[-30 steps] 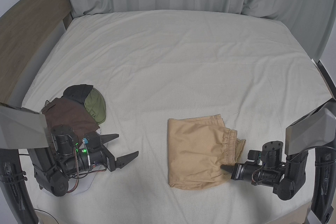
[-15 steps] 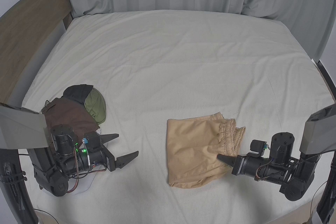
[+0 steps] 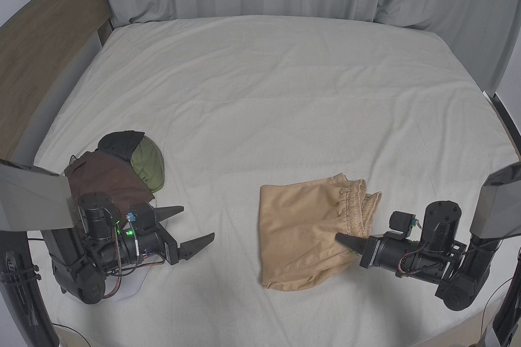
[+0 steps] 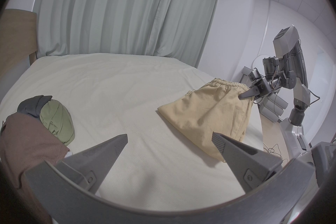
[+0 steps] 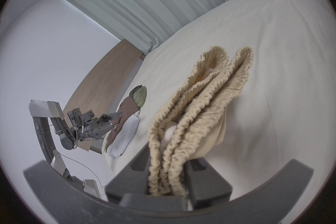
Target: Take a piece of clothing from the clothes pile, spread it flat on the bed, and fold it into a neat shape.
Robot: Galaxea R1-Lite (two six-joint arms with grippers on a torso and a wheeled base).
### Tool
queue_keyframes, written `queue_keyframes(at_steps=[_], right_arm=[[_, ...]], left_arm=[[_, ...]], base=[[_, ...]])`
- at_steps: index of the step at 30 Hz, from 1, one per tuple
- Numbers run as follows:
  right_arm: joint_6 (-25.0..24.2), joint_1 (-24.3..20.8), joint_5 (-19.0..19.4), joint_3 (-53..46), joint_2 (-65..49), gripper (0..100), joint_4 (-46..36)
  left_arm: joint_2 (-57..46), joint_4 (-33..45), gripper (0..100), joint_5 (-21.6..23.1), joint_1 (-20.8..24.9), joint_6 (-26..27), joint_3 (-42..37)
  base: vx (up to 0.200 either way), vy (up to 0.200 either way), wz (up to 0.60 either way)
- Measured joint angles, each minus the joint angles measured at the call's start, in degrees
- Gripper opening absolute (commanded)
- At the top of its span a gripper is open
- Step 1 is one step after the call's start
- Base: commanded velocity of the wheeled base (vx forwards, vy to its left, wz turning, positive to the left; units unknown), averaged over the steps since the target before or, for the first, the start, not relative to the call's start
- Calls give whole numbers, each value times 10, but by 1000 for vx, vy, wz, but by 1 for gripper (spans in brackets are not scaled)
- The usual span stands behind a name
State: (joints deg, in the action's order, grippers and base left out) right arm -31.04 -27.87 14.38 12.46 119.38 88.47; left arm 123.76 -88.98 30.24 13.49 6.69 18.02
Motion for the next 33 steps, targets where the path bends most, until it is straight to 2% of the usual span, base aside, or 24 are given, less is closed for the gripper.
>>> queue_keyframes(at_steps=[16,33], right_arm=[[2,-29,9,33,-27,0,-1],[3,-23,84,72,-57,0,-2]], left_arm=[[-9,0,100,-1,-1,0,-7],[-24,0,100,-1,-9,0,-9]], base=[[0,0,0],[0,0,0]])
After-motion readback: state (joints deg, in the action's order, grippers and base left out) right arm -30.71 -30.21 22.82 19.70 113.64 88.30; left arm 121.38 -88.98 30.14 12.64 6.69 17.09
